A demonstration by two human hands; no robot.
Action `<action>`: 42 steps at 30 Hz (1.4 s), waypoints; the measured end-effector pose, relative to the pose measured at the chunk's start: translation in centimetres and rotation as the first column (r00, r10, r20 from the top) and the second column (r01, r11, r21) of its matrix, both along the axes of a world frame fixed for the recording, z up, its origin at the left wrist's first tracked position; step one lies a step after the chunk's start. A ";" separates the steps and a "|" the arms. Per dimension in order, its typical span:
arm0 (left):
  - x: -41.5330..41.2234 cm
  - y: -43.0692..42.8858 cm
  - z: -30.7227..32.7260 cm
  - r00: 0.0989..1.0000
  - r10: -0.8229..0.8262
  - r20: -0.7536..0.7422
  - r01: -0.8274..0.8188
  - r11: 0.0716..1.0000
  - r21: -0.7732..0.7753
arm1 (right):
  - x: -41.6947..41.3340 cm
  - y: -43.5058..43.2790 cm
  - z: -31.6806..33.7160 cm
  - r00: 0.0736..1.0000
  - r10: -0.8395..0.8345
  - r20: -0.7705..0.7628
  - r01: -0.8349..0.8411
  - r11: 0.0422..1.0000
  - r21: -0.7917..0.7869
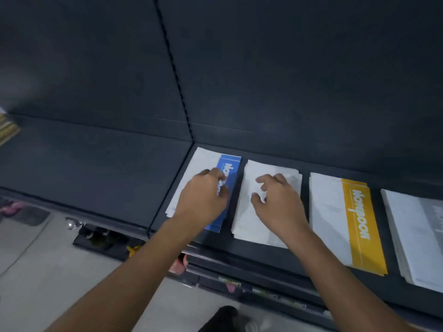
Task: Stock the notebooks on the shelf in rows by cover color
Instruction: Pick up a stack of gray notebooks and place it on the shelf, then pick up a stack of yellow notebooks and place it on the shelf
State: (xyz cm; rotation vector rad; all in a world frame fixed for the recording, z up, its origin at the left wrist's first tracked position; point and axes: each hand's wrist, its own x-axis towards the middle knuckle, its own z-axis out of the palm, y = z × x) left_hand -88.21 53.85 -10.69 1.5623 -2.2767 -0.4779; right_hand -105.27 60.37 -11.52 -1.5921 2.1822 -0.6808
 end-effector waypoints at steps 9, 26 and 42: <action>13.9 -1.0 2.7 0.962 0.272 0.022 -0.271 0.962 -0.036 | 11.3 -6.0 2.7 0.921 0.390 0.015 -0.389 0.921 -0.011; 43.6 -8.3 2.8 0.920 0.390 -0.046 -0.392 0.915 -0.092 | 42.4 -16.0 4.8 0.801 0.597 -0.029 -0.598 0.801 -0.027; 63.1 -15.9 3.0 0.897 0.430 -0.100 -0.437 0.898 -0.058 | 62.3 -28.5 5.7 0.769 0.639 -0.020 -0.639 0.766 -0.068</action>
